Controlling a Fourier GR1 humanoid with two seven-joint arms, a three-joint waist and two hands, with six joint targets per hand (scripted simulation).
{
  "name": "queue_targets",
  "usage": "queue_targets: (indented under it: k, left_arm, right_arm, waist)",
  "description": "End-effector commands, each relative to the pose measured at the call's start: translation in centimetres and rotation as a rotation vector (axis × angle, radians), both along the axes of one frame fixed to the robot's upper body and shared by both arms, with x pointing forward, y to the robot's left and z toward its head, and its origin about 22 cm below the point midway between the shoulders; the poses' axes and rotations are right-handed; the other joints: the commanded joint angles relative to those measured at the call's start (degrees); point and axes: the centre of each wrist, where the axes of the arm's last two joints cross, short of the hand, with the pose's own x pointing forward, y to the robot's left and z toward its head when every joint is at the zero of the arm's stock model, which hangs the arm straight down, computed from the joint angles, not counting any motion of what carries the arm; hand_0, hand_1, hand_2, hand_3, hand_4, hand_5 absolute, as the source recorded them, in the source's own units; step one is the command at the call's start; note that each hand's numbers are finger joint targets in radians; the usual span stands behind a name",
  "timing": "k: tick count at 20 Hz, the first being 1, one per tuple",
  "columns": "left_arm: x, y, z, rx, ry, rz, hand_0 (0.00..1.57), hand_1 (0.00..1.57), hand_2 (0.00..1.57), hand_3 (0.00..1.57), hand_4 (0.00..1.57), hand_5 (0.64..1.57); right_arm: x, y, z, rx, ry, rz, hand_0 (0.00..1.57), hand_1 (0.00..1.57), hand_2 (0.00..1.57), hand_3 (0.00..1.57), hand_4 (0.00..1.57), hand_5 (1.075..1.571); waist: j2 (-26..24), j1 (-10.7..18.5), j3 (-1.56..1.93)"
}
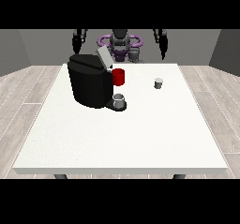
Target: Insert the coffee pod into the coffee machine and close the lid
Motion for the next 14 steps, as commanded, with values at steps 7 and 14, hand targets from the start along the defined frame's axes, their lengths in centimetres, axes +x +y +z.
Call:
queue_targets:
  k: [7, 14]
  left_arm:
    - [-0.6, 4.5, 1.2, 0.016, -0.165, -0.123, 0.0, 0.0, 0.0, 0.0, 0.31, 1.571]
    - [3.5, 6.7, 4.7, 0.176, -0.125, -0.073, 0.0, 0.0, 0.0, 0.0, 0.0, 1.571]
  right_arm:
    - [0.1, -1.8, -0.7, 0.066, -0.069, -0.236, 0.0, 0.0, 0.0, 0.0, 0.13, 1.571]
    - [1.2, 1.7, 0.1, 0.083, -0.153, -0.163, 0.0, 0.0, 0.0, 0.0, 0.27, 1.571]
  waist:
    - [-1.98, 0.9, -1.2]
    - [1.22, -2.6, -1.19]
